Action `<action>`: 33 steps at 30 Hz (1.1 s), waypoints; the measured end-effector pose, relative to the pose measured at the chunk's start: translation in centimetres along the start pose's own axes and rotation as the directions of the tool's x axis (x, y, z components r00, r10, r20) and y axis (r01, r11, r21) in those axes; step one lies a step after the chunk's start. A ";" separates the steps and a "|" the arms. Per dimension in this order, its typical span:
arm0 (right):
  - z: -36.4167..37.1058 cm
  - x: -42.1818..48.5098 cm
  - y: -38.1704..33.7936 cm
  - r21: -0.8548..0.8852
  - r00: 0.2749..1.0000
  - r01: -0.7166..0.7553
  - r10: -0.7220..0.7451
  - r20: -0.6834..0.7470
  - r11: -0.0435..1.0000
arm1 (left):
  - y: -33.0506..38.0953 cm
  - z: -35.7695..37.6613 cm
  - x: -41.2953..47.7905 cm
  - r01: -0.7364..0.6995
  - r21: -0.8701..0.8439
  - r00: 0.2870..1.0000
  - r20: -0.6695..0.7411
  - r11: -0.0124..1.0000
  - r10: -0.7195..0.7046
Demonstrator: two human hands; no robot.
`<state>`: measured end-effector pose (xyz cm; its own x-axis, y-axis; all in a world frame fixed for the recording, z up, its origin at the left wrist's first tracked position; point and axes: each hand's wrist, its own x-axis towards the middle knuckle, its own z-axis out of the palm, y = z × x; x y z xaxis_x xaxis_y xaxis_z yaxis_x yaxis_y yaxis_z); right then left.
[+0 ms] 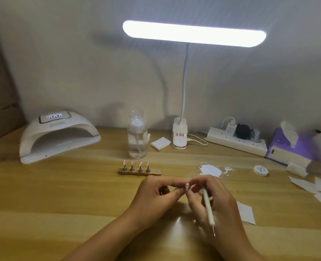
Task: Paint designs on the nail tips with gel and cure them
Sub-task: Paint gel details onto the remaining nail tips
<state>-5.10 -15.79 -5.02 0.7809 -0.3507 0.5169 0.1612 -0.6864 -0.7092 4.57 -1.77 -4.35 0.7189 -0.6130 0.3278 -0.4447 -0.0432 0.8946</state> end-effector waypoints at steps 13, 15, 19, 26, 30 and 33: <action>-0.4 3.6 -2.1 0.045 0.995 0.085 -0.087 0.047 0.995 | 2.6 -2.9 1.2 0.075 -0.038 0.997 0.014 0.996 -0.075; 0.2 4.4 -2.6 0.023 0.988 0.147 -0.147 0.037 0.989 | 3.1 -3.9 1.6 0.050 0.016 0.999 -0.008 0.999 -0.049; 1.5 5.5 -3.5 0.049 0.981 0.189 -0.190 0.024 0.981 | 3.5 -5.7 2.2 0.033 0.080 0.997 -0.072 0.996 -0.027; 2.7 7.6 -3.9 0.074 0.990 -0.022 0.012 0.142 0.997 | 3.2 -10.2 2.5 0.099 0.439 0.995 -0.048 0.893 -0.087; 2.2 9.1 -3.4 0.056 0.958 -0.135 0.116 0.263 0.989 | 2.4 -12.7 2.3 0.168 0.611 0.977 -0.001 0.774 -0.211; 2.3 9.6 -3.0 -0.013 0.943 -0.134 0.131 0.306 0.991 | 1.4 -13.5 2.1 0.177 0.707 0.958 0.037 0.684 -0.286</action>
<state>3.29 -15.61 0.94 0.9421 -0.2258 0.2479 0.0478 -0.6414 -0.7657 12.71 7.52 1.69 0.7959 -0.6036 0.0469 -0.5549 -0.6963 0.4553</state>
